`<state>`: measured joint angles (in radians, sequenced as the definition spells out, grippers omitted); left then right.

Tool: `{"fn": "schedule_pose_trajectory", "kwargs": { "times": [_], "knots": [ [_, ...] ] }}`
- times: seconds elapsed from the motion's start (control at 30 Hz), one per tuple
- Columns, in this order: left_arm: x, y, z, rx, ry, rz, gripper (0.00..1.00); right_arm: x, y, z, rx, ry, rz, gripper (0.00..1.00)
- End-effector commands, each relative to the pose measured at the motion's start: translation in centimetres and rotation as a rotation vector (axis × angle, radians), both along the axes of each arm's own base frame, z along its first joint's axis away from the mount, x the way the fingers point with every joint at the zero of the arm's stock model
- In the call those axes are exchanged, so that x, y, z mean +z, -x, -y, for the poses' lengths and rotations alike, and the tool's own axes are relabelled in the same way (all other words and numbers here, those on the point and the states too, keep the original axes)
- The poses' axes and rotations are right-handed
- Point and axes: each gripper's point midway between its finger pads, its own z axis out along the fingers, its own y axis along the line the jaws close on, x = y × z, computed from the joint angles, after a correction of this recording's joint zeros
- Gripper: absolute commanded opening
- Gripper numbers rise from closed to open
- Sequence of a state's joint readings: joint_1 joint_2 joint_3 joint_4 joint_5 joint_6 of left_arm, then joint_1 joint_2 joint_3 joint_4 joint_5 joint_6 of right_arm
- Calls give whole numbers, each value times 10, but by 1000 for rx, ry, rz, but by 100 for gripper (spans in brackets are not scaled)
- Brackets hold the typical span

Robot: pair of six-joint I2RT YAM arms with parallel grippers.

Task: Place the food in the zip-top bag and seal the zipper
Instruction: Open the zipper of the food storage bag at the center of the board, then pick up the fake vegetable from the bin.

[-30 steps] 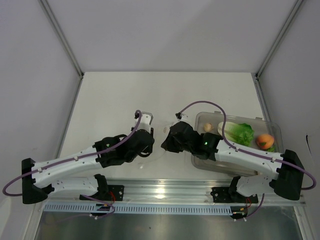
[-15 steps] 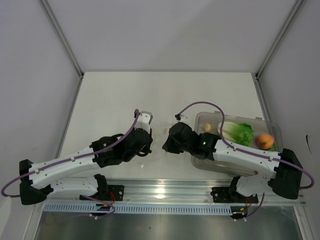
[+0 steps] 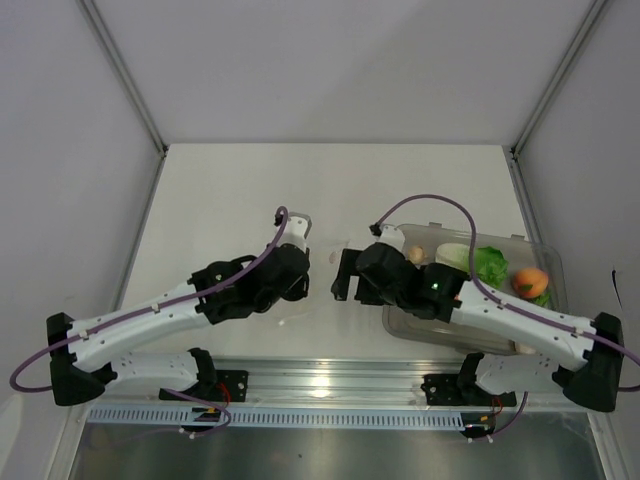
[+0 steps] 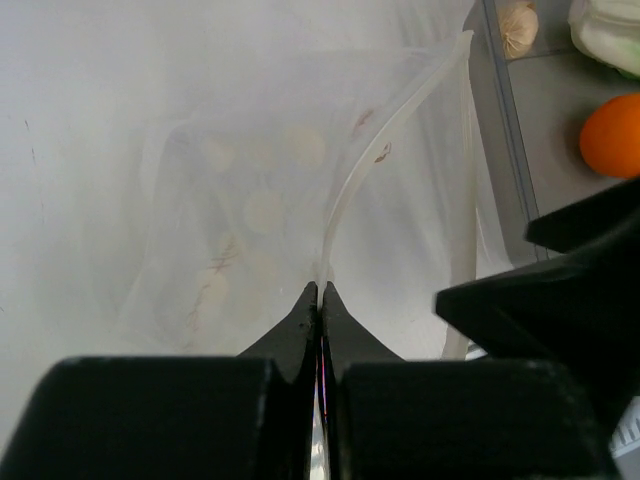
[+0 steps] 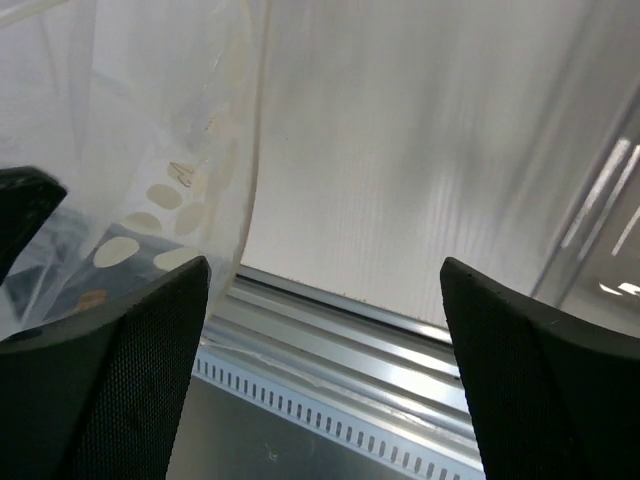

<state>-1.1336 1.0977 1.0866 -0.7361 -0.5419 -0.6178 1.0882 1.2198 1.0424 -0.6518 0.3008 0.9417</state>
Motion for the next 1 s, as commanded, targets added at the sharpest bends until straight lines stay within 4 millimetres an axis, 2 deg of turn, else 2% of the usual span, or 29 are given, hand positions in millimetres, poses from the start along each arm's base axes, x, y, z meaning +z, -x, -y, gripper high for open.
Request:
{"fn": "schedule_pose_trajectory", "kwargs": {
  "times": [0.0,0.03,0.2,0.3,0.33,0.4,0.43,0.6,0.73,0.83,0.9,0.97],
  "knots": [
    [17,-7,-1,0,31,29,1,41,-10,42,-77,32,106,99],
    [17,-8,-1,-3,27,30,1,52,-12,52,-95,17,130,99],
    [13,-13,-6,6,20,28,1,65,-35,120,-258,105,205,99],
    [10,-12,-4,-8,34,14,1,65,-49,153,-288,223,291,99],
    [8,-11,-3,-17,38,7,1,63,-57,170,-295,293,303,99],
    [5,-12,-2,-22,41,2,1,60,-67,185,-302,378,291,99],
    [4,-11,-2,-30,44,-2,1,59,-74,202,-312,447,283,99],
    [2,-8,5,-67,70,-15,1,39,-98,233,-261,650,163,99],
    [0,-6,11,-90,79,-24,1,18,-105,258,-262,763,62,99],
    [-6,-5,12,-99,73,-35,1,13,-106,284,-375,815,22,99],
    [-7,-5,13,-106,80,-38,0,14,-107,299,-551,720,-3,99],
    [-10,-4,14,-110,88,-44,1,13,-107,293,-612,541,-14,100]
  ]
}}
